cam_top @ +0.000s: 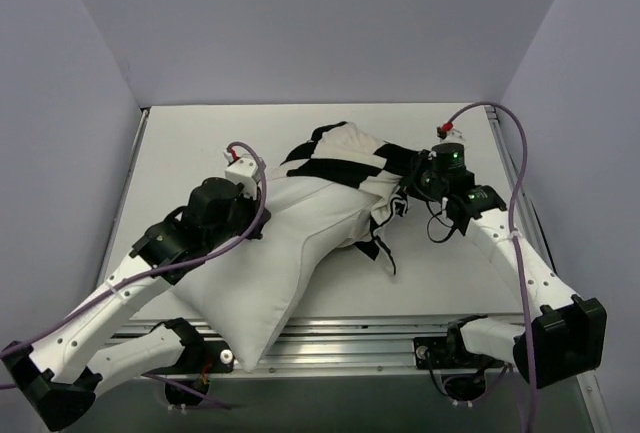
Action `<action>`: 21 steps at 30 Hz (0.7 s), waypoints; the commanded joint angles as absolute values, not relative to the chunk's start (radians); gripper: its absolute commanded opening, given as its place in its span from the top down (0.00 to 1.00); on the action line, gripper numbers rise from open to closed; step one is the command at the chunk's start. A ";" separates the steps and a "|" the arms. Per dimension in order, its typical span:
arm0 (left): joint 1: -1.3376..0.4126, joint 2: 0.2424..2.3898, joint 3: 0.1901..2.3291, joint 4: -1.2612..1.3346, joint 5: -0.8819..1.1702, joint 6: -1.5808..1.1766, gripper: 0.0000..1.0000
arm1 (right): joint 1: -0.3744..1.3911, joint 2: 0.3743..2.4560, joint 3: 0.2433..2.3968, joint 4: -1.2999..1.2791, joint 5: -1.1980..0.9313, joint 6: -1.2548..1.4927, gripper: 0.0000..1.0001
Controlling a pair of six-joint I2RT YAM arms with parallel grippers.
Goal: Remove the pillowcase from the pillow
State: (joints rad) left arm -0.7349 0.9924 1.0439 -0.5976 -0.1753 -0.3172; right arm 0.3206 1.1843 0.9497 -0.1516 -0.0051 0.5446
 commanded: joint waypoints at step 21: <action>-0.664 0.864 1.020 -0.644 0.157 -0.491 0.02 | 0.047 1.111 1.020 -0.232 -0.117 0.468 0.57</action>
State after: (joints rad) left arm -0.6762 0.8528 0.9173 -0.6106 0.1364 -0.4778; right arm 0.0448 1.2129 1.0206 -0.2661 -0.2119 0.5285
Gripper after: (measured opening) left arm 0.942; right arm 0.388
